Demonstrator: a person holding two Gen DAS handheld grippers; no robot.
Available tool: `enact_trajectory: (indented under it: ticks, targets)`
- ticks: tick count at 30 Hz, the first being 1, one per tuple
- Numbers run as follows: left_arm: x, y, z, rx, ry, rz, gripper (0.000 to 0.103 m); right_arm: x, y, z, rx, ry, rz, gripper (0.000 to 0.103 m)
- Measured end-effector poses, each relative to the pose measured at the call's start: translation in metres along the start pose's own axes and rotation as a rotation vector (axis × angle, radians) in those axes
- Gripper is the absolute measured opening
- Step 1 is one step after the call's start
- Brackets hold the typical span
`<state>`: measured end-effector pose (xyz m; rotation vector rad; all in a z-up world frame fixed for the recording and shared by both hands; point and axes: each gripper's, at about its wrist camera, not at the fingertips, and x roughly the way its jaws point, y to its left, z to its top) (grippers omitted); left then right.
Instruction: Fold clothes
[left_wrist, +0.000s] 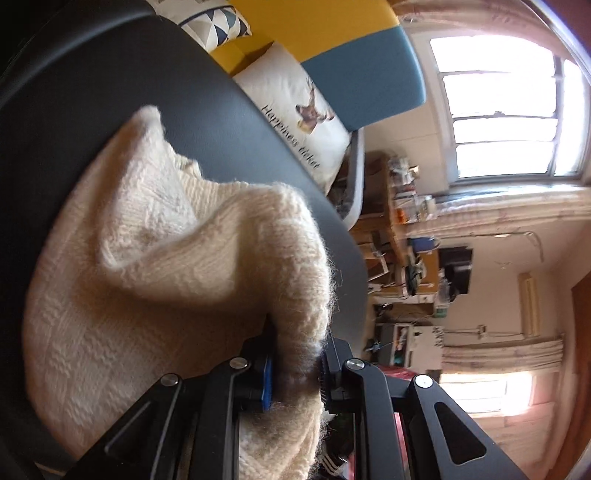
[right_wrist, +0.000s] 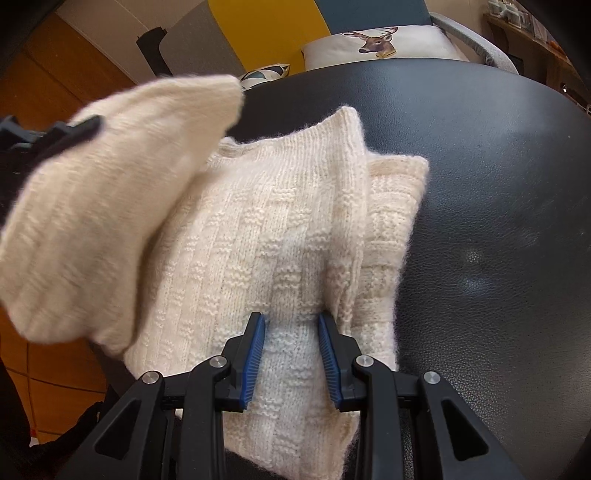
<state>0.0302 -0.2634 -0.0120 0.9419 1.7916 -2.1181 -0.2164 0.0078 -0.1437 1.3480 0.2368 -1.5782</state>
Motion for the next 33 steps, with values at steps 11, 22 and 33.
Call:
enact_trajectory:
  ticks: [11, 22, 33]
  targets:
    - [0.069, -0.003, -0.028, 0.069, 0.019, 0.130, 0.019, -0.003, -0.010, -0.009, 0.038, -0.038, 0.077, 0.030]
    - [0.082, -0.046, -0.041, 0.315, 0.036, 0.141, 0.018, -0.005, -0.013, -0.019, 0.079, -0.064, 0.156, 0.029]
    - [0.093, 0.004, -0.025, 0.062, 0.284, -0.153, 0.058, -0.022, -0.018, -0.032, 0.111, -0.115, 0.194, 0.029]
